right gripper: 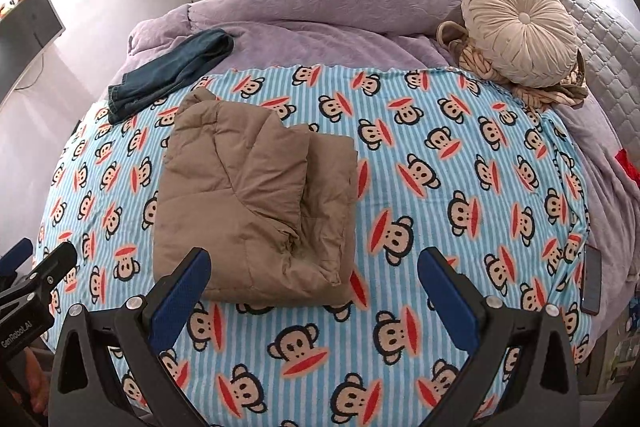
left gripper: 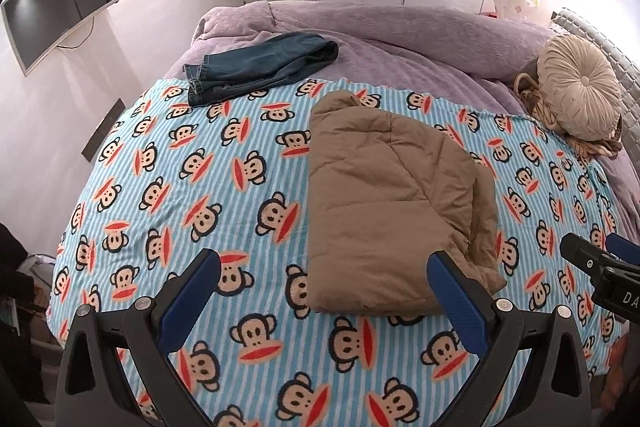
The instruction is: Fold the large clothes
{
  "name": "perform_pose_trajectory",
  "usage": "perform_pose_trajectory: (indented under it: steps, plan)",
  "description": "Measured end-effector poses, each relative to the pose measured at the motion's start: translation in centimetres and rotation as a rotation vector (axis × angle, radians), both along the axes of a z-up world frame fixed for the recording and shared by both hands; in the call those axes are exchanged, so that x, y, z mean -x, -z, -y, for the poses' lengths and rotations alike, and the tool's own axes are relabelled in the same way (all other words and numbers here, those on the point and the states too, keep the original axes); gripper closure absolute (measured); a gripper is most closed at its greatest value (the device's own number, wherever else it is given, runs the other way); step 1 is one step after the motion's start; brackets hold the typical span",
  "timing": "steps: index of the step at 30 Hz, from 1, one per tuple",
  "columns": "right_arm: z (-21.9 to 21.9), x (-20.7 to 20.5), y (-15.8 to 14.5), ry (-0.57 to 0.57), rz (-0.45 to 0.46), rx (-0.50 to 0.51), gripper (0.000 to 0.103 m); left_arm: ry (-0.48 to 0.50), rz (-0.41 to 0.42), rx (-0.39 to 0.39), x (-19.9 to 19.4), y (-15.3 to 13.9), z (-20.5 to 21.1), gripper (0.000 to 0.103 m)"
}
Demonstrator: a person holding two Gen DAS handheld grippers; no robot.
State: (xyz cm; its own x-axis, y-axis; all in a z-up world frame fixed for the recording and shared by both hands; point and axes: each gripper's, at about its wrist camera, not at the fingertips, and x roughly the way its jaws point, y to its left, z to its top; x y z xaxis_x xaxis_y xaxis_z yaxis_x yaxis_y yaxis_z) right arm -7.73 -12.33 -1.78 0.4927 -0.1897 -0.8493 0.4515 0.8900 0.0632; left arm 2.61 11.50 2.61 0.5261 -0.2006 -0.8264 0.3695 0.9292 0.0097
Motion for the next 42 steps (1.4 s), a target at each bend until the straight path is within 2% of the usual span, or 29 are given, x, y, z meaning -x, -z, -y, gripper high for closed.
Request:
perform_pose_trajectory:
  steps: [42]
  plan:
    - [-0.06, 0.01, 0.01, 0.0, -0.004, -0.002, 0.0, -0.001, -0.012, -0.007, -0.32, 0.75, 0.03, 0.0]
